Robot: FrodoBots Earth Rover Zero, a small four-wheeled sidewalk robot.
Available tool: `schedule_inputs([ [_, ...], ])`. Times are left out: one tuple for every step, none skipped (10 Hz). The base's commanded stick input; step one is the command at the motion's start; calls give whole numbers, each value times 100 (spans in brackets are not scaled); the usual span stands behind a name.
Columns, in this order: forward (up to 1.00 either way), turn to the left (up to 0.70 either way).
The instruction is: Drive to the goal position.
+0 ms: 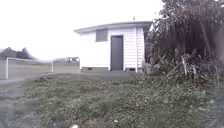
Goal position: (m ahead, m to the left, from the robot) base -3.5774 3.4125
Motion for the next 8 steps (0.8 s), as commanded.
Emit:
schedule_inputs([
  [1,0],
  [0,0],
  [0,0],
  [0,0],
  [0,0],
  [0,0],
  [0,0],
  [0,0],
])
